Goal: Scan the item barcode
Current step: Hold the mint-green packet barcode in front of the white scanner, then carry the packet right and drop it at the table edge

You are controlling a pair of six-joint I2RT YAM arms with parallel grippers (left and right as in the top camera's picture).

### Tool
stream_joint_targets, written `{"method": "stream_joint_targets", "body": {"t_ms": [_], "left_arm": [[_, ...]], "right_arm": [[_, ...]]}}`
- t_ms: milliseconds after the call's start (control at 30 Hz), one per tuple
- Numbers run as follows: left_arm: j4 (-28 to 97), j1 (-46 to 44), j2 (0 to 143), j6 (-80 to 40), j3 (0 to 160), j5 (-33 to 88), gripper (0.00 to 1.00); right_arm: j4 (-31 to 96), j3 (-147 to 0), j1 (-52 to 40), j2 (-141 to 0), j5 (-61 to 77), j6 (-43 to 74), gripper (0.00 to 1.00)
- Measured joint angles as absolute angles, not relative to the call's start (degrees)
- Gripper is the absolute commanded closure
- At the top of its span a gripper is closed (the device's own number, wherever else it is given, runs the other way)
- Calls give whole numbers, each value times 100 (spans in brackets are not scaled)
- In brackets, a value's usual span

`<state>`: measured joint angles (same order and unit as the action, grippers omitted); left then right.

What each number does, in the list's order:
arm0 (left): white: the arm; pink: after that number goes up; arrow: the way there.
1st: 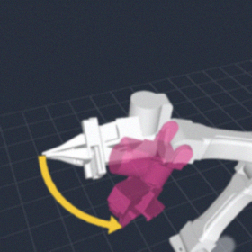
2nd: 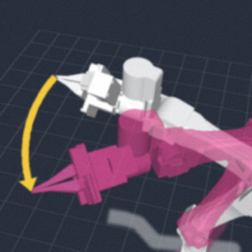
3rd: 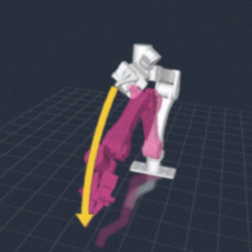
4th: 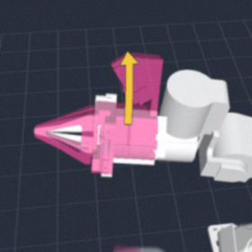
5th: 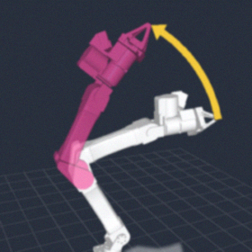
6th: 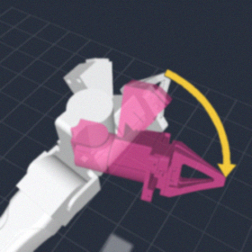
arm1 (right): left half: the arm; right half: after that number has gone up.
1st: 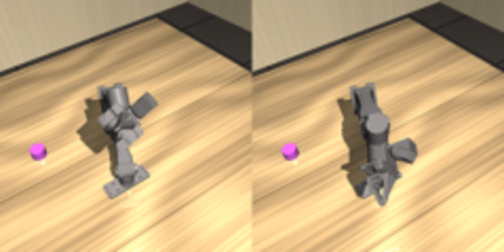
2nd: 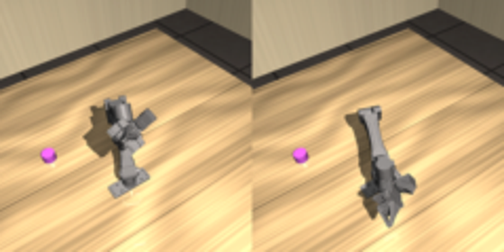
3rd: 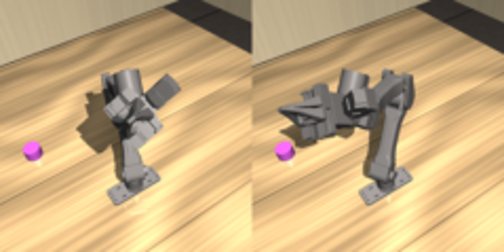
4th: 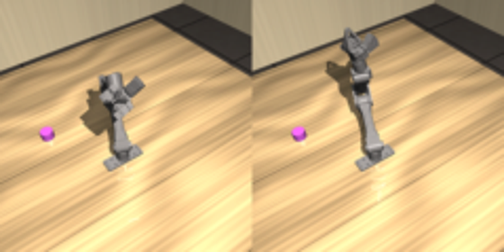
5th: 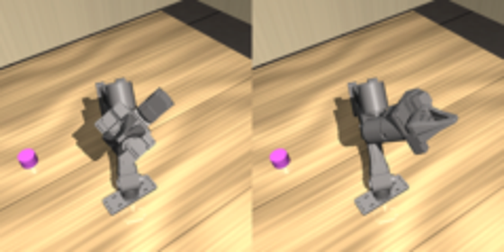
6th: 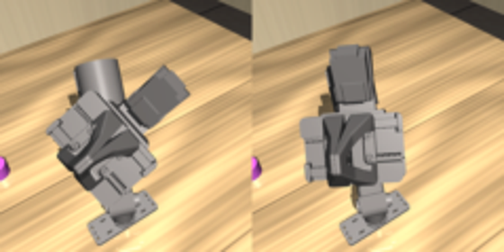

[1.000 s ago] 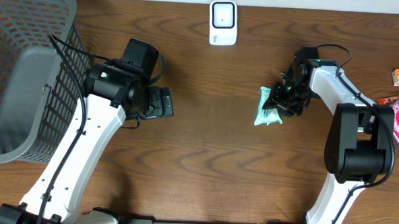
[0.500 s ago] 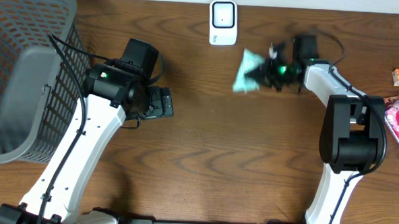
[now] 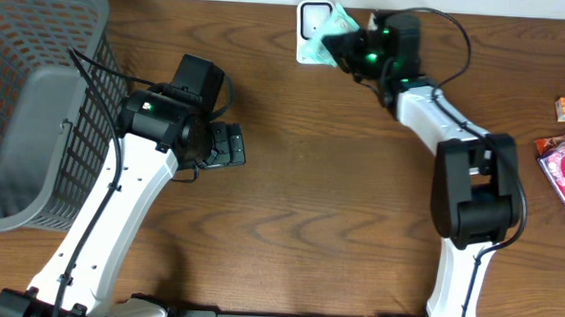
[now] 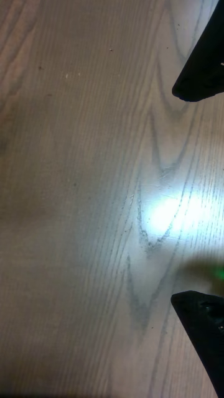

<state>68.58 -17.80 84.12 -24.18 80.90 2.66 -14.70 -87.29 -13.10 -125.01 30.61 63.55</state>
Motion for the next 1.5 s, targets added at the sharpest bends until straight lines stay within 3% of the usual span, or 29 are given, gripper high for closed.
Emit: {"method": "stream_joint_targets", "body": {"t_ms": [233, 500, 733, 933, 1167, 1400, 1467, 1500], "left_arm": [[6858, -1780, 8412, -2418, 8090, 266, 2], [6860, -1780, 8412, -2418, 8090, 266, 2], [6860, -1780, 8412, -2418, 8090, 268, 2], [6862, -1780, 8412, -2418, 8090, 266, 2], [6860, -1780, 8412, -2418, 8090, 268, 2], [6862, -1780, 8412, -2418, 8090, 268, 2], [6862, -1780, 8412, -2418, 8090, 268, 2], [6860, -1780, 8412, -2418, 8090, 268, 2]], "right_arm": [[-1798, -8958, -1629, -12623, 2222, 6810, 94], [-1553, -10543, -1575, -13664, 2370, 6829, 99], [255, -11332, -1391, -13804, 2694, 5959, 99], [2340, -11546, -696, -13316, 2733, 4904, 99], [4849, -11664, 937, -12304, 2012, 3358, 88], [5830, -11673, 2283, -12274, 1033, 1953, 82], [5852, -11609, 2480, -12344, 906, 1719, 72], [5857, -11579, 2563, -12381, 858, 1645, 58]]}}
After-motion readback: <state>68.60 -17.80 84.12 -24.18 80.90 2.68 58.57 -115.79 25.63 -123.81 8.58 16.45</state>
